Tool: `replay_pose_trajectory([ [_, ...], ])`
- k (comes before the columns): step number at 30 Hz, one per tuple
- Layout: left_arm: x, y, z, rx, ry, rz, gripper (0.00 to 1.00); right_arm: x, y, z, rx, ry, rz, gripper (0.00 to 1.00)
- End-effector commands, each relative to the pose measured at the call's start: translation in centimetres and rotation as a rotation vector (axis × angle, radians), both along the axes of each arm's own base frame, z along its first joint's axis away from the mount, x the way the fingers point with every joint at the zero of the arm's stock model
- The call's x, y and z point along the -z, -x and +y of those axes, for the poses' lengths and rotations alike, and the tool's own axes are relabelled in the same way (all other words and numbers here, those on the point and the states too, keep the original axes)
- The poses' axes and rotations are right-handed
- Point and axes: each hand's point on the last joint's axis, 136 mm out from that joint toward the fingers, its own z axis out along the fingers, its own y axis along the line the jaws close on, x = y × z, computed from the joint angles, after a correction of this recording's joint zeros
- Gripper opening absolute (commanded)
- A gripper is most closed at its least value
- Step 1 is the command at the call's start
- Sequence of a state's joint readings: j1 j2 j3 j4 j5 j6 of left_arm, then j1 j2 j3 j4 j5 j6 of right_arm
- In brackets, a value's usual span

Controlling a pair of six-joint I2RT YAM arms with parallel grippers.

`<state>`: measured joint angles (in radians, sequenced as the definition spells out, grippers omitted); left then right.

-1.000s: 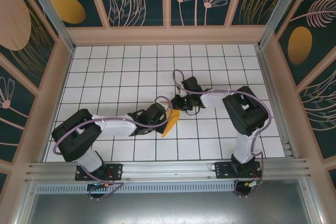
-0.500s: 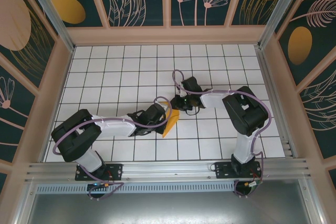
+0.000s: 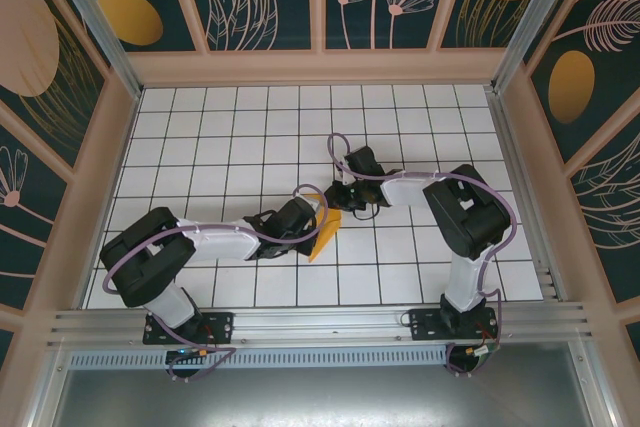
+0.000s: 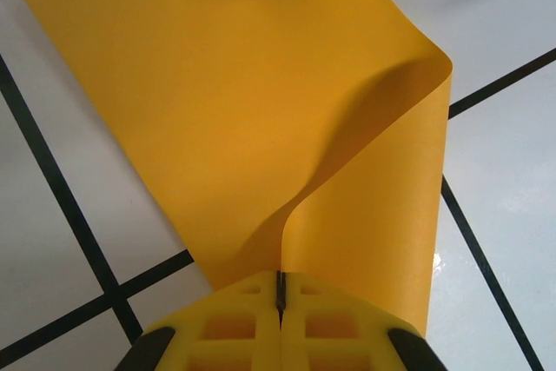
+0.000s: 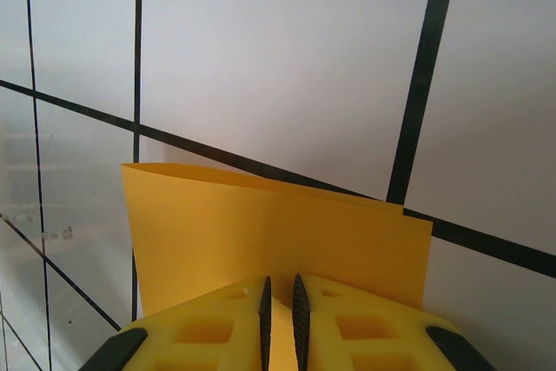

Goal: Fold a paper plane with a square sheet of paper (pick it up from the middle)
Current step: Third fold the triangle at the center of the table.

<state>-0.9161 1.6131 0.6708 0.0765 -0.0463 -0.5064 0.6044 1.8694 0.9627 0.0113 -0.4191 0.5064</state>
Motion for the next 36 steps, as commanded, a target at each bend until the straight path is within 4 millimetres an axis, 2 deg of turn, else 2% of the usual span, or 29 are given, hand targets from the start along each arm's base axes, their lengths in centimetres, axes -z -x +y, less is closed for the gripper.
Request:
replay_pose_trajectory([
  [1,0.7,-0.5,0.5,-0.019,-0.035,-0.009,0.0,3.8,1.9,-1.1,0.006,0.101,0.081,0.19],
  [6,1.0,-0.5,0.4,-0.012,-0.044,-0.001,0.0,3.9,1.9,-1.2,0.005,0.104,0.083,0.19],
  [12,-0.6,-0.9,0.9,-0.032,-0.029,-0.049,0.0,4.0,2.0,-1.3,0.006,0.107,0.084,0.19],
  [18,0.5,-0.5,0.3,-0.007,-0.035,-0.007,0.0,4.2,2.0,-1.4,0.009,0.112,0.087,0.19],
  [25,1.4,-0.2,0.6,-0.009,-0.055,0.022,0.0,3.9,2.0,-1.1,0.006,0.101,0.087,0.19],
  [28,1.7,0.1,0.5,-0.001,-0.055,0.035,0.0,2.2,1.3,-0.5,0.012,0.057,0.06,0.21],
  [31,1.6,0.1,0.3,0.006,-0.046,0.034,0.0,-1.2,0.0,-0.3,0.048,-0.014,-0.001,0.22],
  [34,1.7,0.3,0.1,0.018,-0.039,0.04,0.0,-4.5,-1.3,-1.8,0.128,-0.057,-0.063,0.23],
  [36,1.8,0.3,0.1,0.017,-0.039,0.042,0.0,-5.9,-1.3,-2.9,0.182,-0.08,-0.094,0.22],
])
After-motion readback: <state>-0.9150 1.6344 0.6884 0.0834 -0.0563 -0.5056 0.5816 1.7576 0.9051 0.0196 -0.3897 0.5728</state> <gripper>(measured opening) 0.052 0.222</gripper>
